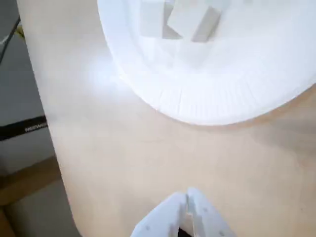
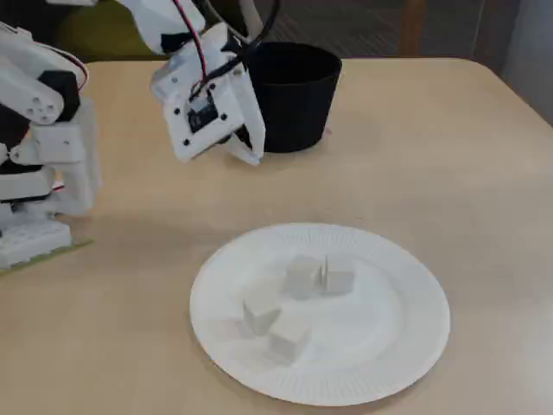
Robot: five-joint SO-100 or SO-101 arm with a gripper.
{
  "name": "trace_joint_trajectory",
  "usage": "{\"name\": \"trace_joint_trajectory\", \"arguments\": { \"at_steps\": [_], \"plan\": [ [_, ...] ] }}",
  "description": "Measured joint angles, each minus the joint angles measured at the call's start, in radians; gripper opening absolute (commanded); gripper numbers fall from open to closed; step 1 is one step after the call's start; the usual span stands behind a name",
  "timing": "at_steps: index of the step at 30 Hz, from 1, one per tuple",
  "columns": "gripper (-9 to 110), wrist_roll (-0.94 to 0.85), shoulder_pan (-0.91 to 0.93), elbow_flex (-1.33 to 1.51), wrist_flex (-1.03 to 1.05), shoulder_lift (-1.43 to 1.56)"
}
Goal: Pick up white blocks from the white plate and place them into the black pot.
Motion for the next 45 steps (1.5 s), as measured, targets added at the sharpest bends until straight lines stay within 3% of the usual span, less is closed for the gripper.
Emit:
{"name": "trace_joint_trajectory", "arguments": {
  "at_steps": [7,15,24,30,45],
  "plan": [
    [-2,-0.020,0.193,-0.135,0.196,0.094],
    [-2,-0.074,0.337,-0.541,0.483,-0.298],
    [-2,-0.123,0.425,-0.618,0.541,-0.515],
    [7,-0.129,0.529,-0.675,0.541,-0.657],
    [23,-0.552,0.592,-0.836,0.588,-0.870]
  ]
}}
